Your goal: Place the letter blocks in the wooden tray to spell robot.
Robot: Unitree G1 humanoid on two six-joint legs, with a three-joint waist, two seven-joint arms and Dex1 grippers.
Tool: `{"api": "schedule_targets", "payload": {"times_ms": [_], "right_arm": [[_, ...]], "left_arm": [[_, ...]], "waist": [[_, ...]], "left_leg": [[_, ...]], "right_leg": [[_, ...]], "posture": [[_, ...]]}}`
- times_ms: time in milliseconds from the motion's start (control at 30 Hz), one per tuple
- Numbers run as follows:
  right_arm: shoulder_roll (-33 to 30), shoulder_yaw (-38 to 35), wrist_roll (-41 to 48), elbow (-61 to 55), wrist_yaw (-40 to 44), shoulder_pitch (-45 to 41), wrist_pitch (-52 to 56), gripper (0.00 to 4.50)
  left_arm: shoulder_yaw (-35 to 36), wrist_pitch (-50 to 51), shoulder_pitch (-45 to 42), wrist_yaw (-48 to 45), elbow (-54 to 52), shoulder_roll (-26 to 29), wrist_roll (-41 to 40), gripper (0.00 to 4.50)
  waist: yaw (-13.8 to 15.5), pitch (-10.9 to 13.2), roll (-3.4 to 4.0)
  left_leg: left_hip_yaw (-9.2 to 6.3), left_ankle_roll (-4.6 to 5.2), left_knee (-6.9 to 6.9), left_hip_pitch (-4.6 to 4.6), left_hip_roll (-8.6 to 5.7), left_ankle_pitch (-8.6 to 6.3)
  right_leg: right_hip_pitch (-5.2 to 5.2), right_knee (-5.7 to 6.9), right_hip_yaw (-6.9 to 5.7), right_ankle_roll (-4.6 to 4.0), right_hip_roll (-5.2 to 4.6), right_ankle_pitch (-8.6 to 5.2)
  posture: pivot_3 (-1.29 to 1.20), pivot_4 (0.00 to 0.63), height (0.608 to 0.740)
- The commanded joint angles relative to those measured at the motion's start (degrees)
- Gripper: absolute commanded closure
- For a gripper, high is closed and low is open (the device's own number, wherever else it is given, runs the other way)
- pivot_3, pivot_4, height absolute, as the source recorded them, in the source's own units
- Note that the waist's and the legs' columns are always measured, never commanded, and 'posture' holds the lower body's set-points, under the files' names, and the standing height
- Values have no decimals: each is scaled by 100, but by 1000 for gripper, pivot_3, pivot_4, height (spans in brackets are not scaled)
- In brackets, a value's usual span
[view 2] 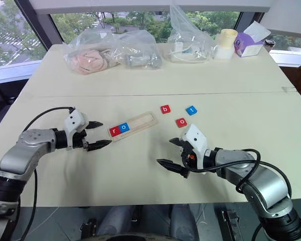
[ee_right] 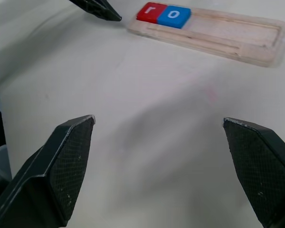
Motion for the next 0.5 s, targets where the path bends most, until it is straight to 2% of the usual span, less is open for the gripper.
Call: {"api": "schedule_targets", "payload": {"times_ms": [33, 500], "right_arm": [[45, -77, -47, -131, -56, 32, -151, 93], [88, -108, -174, -74, -160, 205, -249, 93]], "left_arm": [[-73, -299, -136, -241, 216, -71, 148, 0], [-428, -879, -424, -212, 1073, -675, 820, 0]], "waist": [[0, 0, 0], [28, -5, -1]], "left_leg": [[0, 0, 0, 0, 1, 0], [-2, 3, 17, 10, -6, 2]], "right_leg": [[-1, 2, 0, 0, 0, 0], [22, 4, -2, 15, 3, 8]], "posture": [[0, 150, 734], [0, 150, 734]]}}
